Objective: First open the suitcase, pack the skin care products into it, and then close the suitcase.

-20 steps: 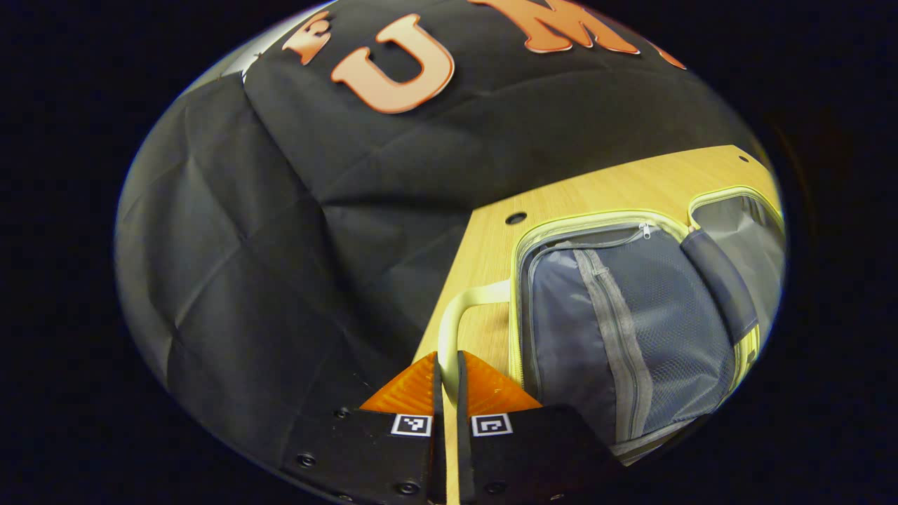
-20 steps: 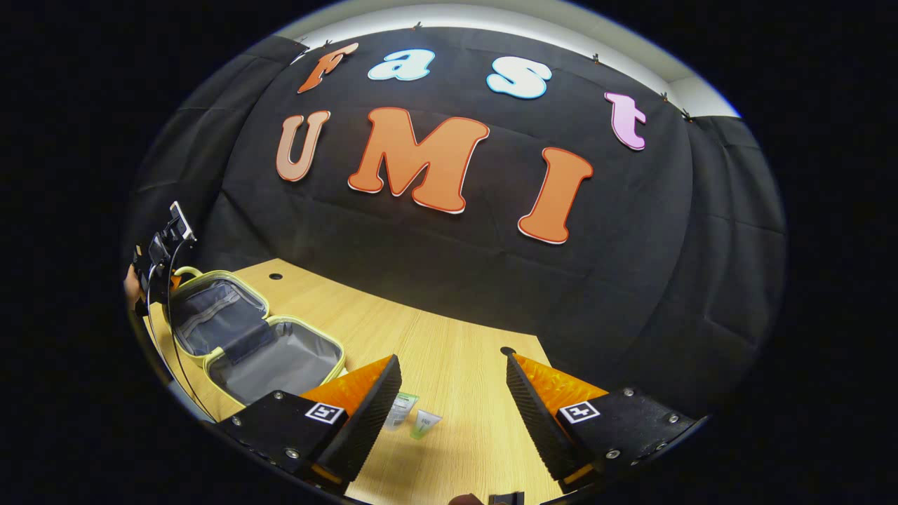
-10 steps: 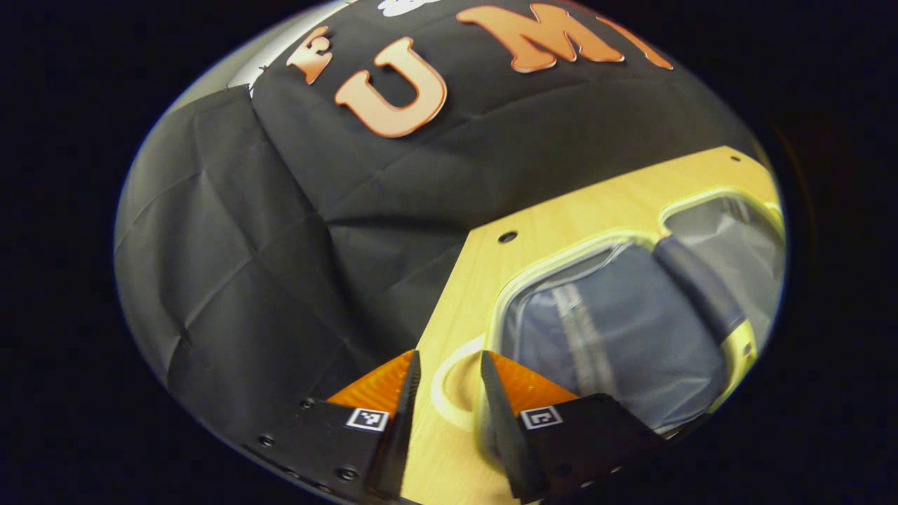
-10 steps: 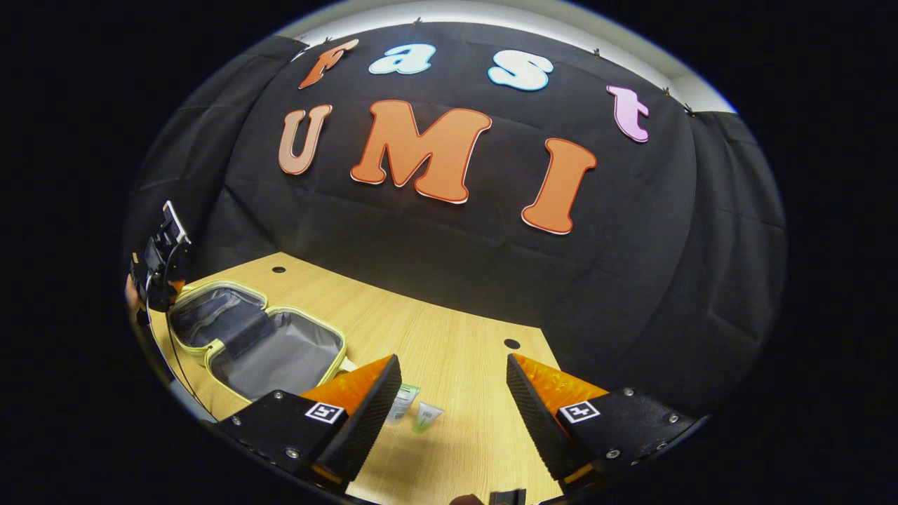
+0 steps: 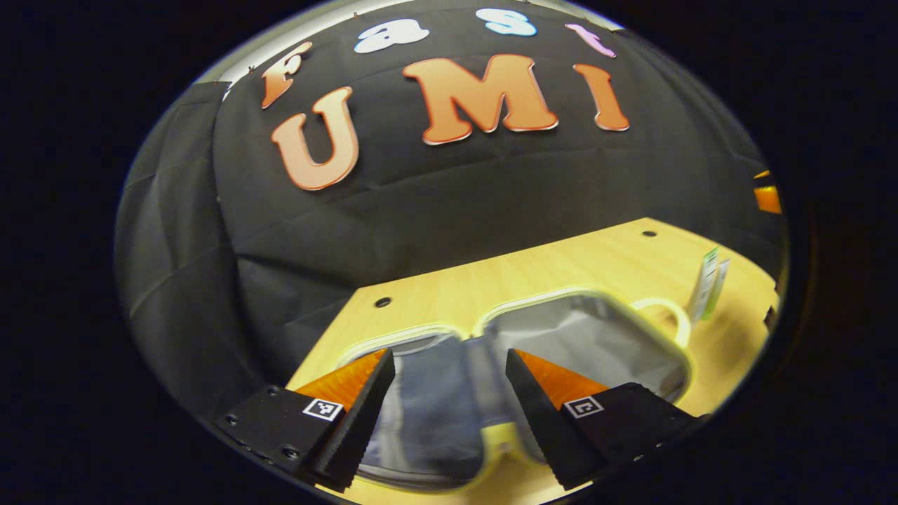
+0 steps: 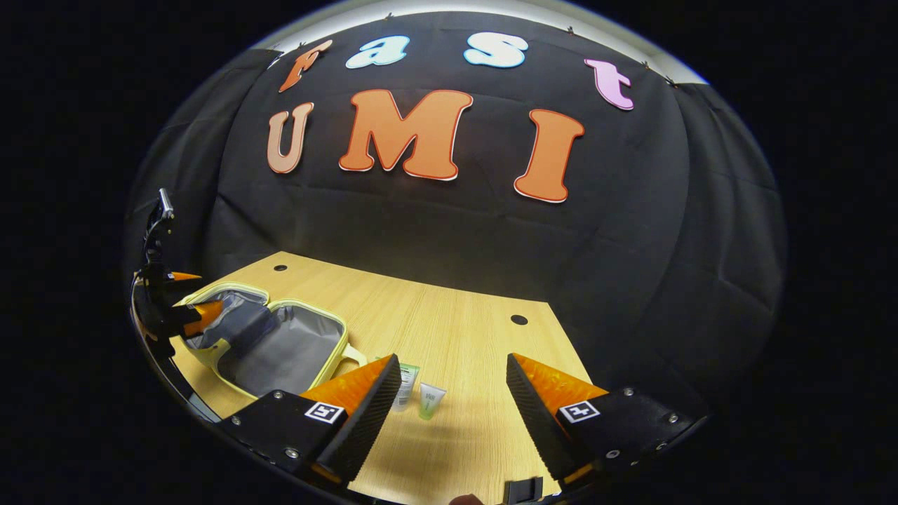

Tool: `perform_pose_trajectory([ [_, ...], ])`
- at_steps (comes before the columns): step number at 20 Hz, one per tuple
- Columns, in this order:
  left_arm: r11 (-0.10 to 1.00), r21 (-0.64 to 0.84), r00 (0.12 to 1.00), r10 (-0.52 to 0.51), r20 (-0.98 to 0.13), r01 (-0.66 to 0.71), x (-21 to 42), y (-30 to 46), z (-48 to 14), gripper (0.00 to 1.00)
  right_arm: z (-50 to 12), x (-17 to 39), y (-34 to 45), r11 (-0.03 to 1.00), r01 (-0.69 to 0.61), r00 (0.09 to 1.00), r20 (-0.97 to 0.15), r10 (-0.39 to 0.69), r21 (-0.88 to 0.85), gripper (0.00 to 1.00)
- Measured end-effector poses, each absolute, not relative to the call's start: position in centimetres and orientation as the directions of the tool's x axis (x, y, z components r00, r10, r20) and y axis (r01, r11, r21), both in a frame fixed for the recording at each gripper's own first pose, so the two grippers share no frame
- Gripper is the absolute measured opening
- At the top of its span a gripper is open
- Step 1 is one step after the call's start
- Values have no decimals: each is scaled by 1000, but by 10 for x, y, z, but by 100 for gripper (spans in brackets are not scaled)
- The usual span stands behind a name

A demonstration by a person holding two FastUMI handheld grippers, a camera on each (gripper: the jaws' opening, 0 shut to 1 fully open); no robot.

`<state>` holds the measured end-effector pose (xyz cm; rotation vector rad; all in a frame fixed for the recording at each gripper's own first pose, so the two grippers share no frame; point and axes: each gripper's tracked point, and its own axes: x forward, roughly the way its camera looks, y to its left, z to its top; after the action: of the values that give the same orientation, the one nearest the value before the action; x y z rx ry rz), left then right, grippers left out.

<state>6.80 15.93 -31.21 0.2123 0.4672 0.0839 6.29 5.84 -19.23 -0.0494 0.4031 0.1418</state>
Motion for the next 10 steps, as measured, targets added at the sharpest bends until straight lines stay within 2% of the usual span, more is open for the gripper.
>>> perform_pose_trajectory([
  [5, 993, 65, 883, -58, -465, 99, 78, 41, -321, 98, -204, 78, 47, 980, -191, 897, -397, 195, 49, 96],
  [10, 979, 37, 847, -153, -509, 199, 81, -47, -346, 99, -211, 93, 33, 973, -224, 890, -396, 226, 53, 96],
])
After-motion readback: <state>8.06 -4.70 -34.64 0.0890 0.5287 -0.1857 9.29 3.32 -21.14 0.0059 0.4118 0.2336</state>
